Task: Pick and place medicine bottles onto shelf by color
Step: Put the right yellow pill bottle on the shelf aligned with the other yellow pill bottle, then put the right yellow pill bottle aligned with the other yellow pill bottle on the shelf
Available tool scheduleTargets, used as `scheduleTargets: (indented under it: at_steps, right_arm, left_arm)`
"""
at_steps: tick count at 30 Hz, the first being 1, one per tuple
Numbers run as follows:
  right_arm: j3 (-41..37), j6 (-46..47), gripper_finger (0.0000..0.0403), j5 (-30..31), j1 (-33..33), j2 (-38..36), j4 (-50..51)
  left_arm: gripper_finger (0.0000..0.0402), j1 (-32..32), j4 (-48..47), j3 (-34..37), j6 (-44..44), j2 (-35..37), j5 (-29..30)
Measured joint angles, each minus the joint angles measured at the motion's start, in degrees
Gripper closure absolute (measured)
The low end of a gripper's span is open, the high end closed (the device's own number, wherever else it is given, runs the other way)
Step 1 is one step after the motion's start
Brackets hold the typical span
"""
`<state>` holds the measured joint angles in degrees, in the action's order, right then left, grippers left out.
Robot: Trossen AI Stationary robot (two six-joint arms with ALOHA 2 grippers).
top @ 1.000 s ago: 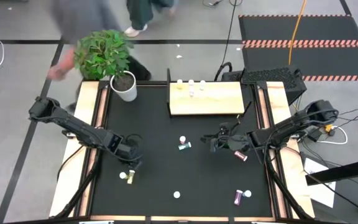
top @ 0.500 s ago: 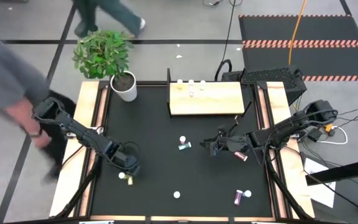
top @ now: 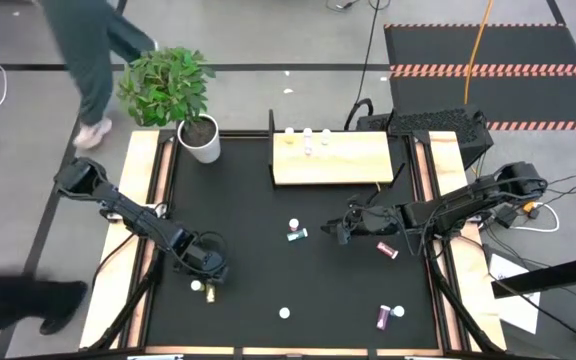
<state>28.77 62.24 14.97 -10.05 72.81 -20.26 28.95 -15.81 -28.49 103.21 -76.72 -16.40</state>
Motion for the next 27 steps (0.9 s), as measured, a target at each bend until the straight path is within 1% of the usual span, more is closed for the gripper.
scheduleTargets:
  at_steps: [3, 5, 7, 10, 13, 17, 21, 24, 27]
  right_arm:
    - [0.0, -0.2, 0.0209, -0.2, 0.3, -1.0, 0.5]
    - [0.0, -0.4, 0.0209, -0.2, 0.3, -1.7, 0.4]
    - [0.0, -0.4, 0.0209, -0.2, 0.3, -2.2, 1.0]
    - [0.0, -0.4, 0.0209, -0.3, 0.3, -2.7, 2.2]
    - [0.0, -0.4, 0.0209, -0.3, 0.2, -2.8, 2.7]
    - [0.0, -0.4, 0.0209, -1.6, 0.2, -2.8, 3.3]
    - [0.0, -0.4, 0.0209, -3.4, 0.2, -2.8, 4.0]
    - [0.0, -0.3, 0.0209, -4.7, 0.3, -2.8, 4.5]
    - [0.0, -0.3, 0.0209, -4.8, 0.3, -2.8, 4.5]
  left_arm:
    - [0.0261, 0.1, 1.7, 0.0, 0.9, -0.1, -1.9]
    - [0.0254, 0.1, 2.7, 0.0, 0.8, 0.0, -2.6]
    - [0.0238, 0.1, 2.9, 0.0, 1.6, 0.0, -2.6]
    - [0.0203, 0.1, 2.7, 0.0, 3.9, 0.0, -2.8]
    - [0.0169, 0.1, 2.4, 0.0, 4.1, 0.0, -2.9]
    - [0.014, 0.0, 2.8, 0.0, 6.0, 0.0, -2.9]
    - [0.014, 0.1, 3.0, -0.1, 8.5, -1.9, -3.4]
    - [0.0157, 0.0, 3.6, -0.2, 10.1, -3.7, -4.8]
    - [0.0182, -0.2, 4.8, -0.2, 11.5, -4.4, -5.3]
